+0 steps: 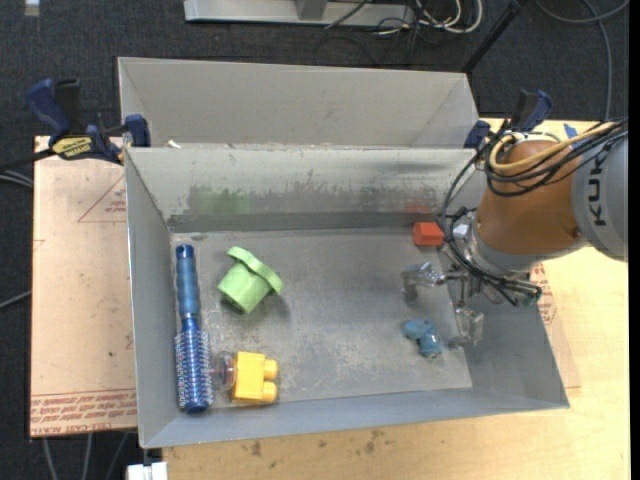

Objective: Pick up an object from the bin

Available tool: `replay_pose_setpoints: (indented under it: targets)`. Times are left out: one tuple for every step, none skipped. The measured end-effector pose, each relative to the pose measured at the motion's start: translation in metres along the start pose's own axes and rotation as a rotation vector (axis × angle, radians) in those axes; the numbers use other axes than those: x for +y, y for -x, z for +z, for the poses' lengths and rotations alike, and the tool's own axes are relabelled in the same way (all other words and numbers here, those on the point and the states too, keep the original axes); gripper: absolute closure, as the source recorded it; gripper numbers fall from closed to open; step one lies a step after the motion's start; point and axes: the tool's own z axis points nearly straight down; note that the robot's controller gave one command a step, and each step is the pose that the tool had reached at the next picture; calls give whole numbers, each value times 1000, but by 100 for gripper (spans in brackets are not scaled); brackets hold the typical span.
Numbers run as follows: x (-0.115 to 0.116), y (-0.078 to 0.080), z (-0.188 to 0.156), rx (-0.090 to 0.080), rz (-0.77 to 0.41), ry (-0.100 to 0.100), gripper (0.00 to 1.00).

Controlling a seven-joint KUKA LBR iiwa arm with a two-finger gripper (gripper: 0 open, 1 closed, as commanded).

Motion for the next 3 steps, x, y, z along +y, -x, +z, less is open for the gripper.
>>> replay_pose_setpoints:
  targets:
    - [69, -40, -8, -4, 2, -1, 0]
    - [-9, -24, -9, -5, 40, -8, 0]
    - [53, -32, 9, 3, 150, 5, 0]
